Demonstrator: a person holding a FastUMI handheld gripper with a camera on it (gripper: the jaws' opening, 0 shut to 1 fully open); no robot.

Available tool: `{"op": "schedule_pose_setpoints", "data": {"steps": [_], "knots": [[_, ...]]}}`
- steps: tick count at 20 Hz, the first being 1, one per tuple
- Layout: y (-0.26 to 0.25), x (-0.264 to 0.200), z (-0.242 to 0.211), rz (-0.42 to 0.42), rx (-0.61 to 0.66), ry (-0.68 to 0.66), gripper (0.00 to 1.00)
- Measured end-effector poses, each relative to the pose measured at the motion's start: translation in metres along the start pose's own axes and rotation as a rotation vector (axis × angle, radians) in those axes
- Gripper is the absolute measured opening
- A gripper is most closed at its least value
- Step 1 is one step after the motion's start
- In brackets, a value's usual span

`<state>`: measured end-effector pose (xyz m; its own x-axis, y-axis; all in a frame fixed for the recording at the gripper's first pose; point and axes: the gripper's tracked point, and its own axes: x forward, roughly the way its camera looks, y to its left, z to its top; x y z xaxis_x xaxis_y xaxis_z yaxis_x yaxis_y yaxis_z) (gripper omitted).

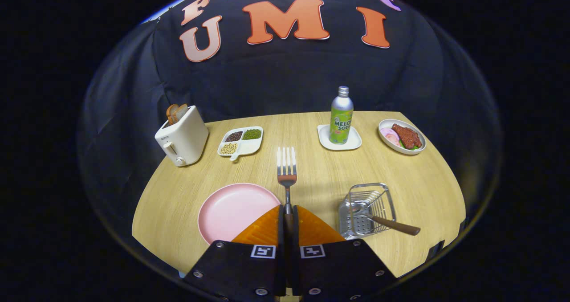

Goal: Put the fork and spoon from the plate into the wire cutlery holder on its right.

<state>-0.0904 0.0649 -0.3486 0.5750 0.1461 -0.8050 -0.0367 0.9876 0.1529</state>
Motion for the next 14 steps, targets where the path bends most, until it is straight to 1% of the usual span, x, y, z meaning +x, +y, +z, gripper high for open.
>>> {"op": "schedule_pose_setpoints", "data": {"steps": [3,6,10,14], "knots": [[-0.027,-0.013,0.007,-0.037,-0.013,0.01,0.06],[-0.054,-0.022,0.002,-0.082,-0.034,0.062,0.06],[-0.085,-0.03,-0.011,-0.129,-0.087,0.156,0.06],[-0.102,-0.029,-0.037,-0.151,-0.14,0.297,0.06]]}}
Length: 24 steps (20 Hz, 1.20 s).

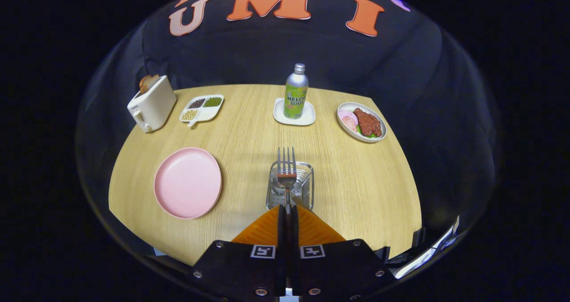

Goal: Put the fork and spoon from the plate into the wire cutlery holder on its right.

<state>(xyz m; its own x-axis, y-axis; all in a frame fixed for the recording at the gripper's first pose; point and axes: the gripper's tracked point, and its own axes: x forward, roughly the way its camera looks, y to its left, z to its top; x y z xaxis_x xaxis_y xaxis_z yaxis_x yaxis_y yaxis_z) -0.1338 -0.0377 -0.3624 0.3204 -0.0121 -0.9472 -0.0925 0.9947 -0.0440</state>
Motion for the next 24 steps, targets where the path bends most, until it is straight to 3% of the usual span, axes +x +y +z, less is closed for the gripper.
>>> {"op": "schedule_pose_setpoints", "data": {"steps": [6,14,19,24], "knots": [[-0.006,0.014,-0.016,-0.007,-0.092,0.153,0.06],[0.001,0.028,0.007,0.005,-0.134,0.148,0.08],[-0.007,0.025,0.043,-0.006,-0.082,0.006,0.1],[-0.024,-0.016,0.119,-0.027,-0.034,-0.313,0.11]]}}
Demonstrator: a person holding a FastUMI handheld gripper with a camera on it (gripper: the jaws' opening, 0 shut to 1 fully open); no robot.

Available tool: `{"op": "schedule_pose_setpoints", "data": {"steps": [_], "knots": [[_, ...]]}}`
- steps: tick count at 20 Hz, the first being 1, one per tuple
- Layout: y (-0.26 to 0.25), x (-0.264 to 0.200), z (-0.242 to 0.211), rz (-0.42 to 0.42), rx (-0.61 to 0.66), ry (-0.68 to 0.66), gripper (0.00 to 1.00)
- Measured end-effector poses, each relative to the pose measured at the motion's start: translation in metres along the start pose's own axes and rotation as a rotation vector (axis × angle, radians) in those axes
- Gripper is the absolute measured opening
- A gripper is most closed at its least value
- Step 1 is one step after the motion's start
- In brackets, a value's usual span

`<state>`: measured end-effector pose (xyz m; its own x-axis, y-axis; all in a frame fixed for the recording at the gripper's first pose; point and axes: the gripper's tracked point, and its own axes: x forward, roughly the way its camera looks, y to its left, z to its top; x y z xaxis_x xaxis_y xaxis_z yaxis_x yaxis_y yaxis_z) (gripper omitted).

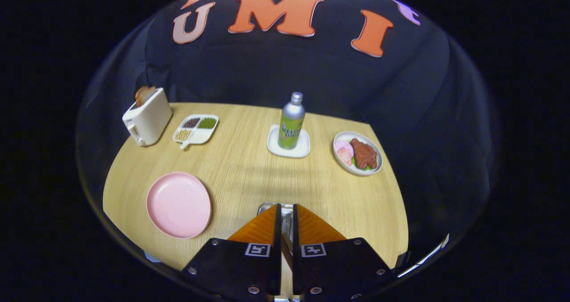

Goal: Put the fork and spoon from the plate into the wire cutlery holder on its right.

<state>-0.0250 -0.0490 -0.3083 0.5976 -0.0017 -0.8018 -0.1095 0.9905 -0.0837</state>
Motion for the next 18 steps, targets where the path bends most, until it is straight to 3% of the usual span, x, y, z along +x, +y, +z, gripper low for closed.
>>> {"op": "schedule_pose_setpoints", "data": {"steps": [3,6,8,9,13,15,18], "knots": [[-0.004,-0.02,0.043,-0.008,0.007,-0.144,0.15],[0.008,-0.05,0.088,0.051,0.068,-0.289,0.2],[0.012,-0.079,0.121,0.082,0.088,-0.399,0.36],[0.011,-0.091,0.136,0.082,0.089,-0.452,0.5],[0.005,-0.139,0.184,0.073,0.106,-0.614,0.78],[0.001,-0.156,0.204,0.064,0.12,-0.678,0.83],[-0.002,-0.178,0.226,0.061,0.152,-0.761,0.84]]}}
